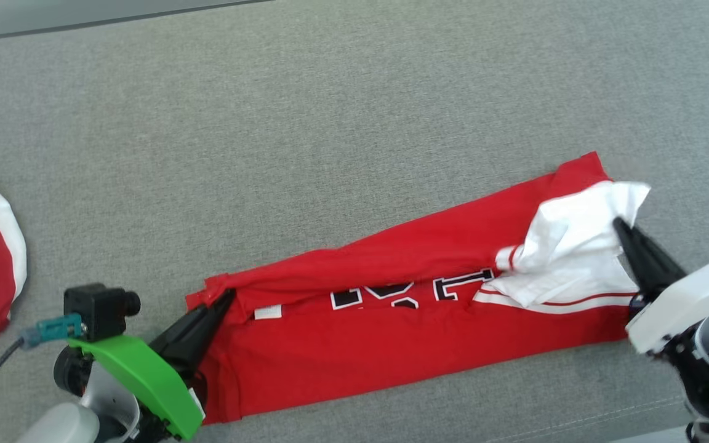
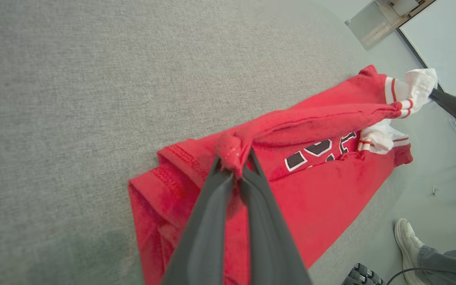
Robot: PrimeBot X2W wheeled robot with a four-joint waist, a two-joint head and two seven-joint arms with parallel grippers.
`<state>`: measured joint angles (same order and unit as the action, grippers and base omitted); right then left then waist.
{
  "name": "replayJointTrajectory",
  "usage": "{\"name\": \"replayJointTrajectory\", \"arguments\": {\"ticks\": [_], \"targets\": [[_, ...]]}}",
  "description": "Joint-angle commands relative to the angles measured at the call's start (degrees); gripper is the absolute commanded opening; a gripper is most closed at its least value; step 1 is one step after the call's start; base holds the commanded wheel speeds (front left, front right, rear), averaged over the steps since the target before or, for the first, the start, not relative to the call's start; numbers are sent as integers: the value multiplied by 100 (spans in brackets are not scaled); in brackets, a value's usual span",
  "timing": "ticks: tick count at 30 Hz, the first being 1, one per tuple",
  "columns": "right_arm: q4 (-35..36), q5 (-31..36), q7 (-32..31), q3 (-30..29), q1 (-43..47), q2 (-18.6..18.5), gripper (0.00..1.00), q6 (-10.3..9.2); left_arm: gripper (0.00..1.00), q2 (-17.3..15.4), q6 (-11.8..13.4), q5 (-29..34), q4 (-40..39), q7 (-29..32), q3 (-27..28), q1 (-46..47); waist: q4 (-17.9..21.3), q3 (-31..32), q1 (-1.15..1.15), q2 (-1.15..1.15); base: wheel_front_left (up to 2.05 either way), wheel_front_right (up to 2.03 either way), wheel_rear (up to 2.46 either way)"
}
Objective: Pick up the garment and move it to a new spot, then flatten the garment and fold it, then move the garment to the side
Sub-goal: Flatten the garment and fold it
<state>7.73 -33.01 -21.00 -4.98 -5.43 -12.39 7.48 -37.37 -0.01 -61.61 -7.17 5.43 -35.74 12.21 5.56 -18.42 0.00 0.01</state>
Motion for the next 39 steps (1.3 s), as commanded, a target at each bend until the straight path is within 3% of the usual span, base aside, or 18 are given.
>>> {"name": "replayJointTrajectory", "arguments": {"ticks": [1,2,4,6,7,8,9,10,13,19,23,25,28,32,39], "targets": [[-101,21,93,58,115,35,0,2,0,-6,2,32,59,-138,25,-107,54,34,0,-1,0,0,0],[-156,41,163,96,151,54,0,2,2,19,1,41,102,-197,25,-155,58,30,0,-1,0,0,0],[-319,58,335,209,183,76,0,2,16,89,-48,37,184,-351,43,-236,66,20,0,-1,0,0,0],[-491,73,467,284,159,82,0,2,13,117,-96,49,265,-431,32,-272,76,3,0,-1,0,0,0],[-599,95,518,310,143,75,34,2,17,141,-92,23,313,-457,41,-284,78,-4,0,-1,0,0,0],[-700,133,563,308,122,66,100,2,30,133,-74,46,351,-478,44,-294,83,-8,0,-1,0,0,0],[-785,181,579,317,116,64,100,2,50,129,-71,79,383,-516,44,-304,83,-7,0,-1,0,0,0],[-819,210,604,356,120,44,100,3,100,120,-42,80,432,-510,42,-330,82,-1,0,-1,0,0,0],[-740,148,619,242,251,1,100,2,100,12,11,314,440,-875,176,-411,84,52,0,-1,0,0,0],[-112,58,91,-333,477,-142,100,2,100,-60,809,923,371,-1899,622,-1145,194,228,0,-1,0,0,0],[-52,357,-555,-518,305,-189,100,2,100,218,1206,1493,318,-2062,983,-1565,156,247,0,-1,0,0,0],[-137,488,-759,-507,143,-143,100,2,100,647,1236,1788,188,-2064,1347,-1648,92,209,0,-1,0,0,0],[-442,634,-878,-472,-57,-8,100,2,100,1166,1084,2287,195,-2063,1794,-1832,-35,160,0,-1,0,0,0],[-1091,798,-934,-444,-307,140,100,2,100,1817,665,2914,362,-2060,2228,-1915,-228,105,0,-1,0,0,0],[-2062,948,-808,-249,-575,211,100,2,100,2593,-154,3585,643,-2061,2883,-1992,-434,104,0,-1,0,0,0]]}}
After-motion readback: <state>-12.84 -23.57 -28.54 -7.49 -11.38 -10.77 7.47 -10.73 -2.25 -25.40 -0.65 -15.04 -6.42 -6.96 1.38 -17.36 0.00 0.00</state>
